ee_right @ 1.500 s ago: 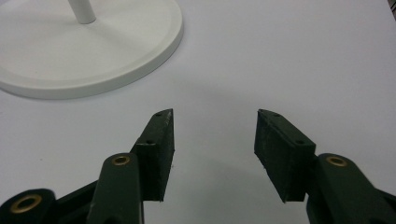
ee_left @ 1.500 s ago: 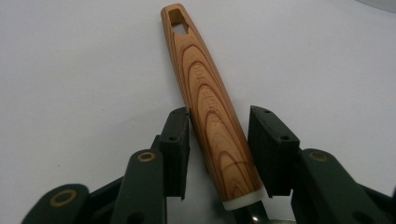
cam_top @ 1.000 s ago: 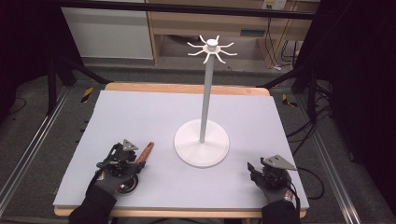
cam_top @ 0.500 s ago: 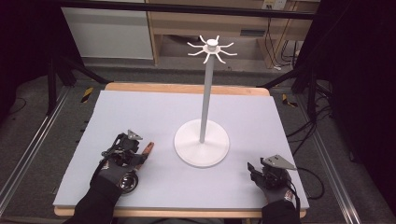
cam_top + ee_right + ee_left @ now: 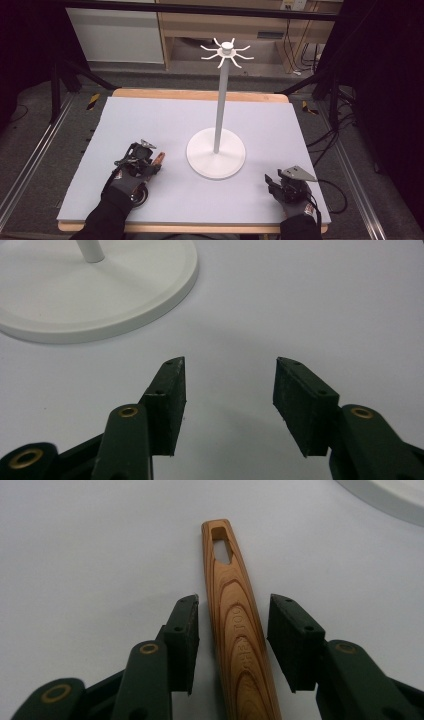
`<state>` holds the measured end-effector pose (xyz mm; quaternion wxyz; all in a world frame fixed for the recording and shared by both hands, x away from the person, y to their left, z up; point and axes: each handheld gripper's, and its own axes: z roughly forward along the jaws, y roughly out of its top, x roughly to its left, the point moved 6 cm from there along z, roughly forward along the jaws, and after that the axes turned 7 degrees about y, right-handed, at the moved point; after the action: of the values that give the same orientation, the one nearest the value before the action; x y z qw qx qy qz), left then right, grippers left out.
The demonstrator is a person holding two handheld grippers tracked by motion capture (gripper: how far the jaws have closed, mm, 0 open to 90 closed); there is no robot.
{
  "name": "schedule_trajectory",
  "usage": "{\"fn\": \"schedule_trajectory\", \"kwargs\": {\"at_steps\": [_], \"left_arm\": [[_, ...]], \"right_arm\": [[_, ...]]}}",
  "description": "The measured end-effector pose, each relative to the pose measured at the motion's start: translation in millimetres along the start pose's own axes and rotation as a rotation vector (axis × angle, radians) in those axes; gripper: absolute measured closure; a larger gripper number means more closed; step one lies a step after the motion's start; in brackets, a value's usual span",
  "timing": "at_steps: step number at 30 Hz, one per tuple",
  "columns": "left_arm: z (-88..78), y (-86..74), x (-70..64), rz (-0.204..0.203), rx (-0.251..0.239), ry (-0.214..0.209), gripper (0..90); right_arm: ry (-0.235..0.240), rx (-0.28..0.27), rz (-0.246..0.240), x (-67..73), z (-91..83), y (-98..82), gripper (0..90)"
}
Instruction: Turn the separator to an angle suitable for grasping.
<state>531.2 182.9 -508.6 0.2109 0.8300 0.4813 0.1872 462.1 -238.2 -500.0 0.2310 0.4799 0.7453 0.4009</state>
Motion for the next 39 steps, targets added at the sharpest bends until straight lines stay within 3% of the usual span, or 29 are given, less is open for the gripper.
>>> {"fn": "schedule_trajectory", "kwargs": {"at_steps": [14,20,29,39], "left_arm": [[2.0,1.6,-1.7,-0.022,0.035,0.019,58.9],[2.1,2.7,-2.2,-0.008,0.053,0.029,60.7],[1.9,3.3,-0.3,-0.02,0.052,0.017,66.9],[1.5,3.7,0.4,-0.024,0.041,0.012,67.0]], "right_arm": [[0.002,0.005,0.003,-0.1,0.3,0.4,48.6],[0.003,0.006,0.001,-0.2,1.2,0.5,48.8],[0.013,0.015,0.001,-0.3,1.9,0.3,49.4],[0.015,0.021,0.01,-0.7,1.6,-0.7,50.2]]}}
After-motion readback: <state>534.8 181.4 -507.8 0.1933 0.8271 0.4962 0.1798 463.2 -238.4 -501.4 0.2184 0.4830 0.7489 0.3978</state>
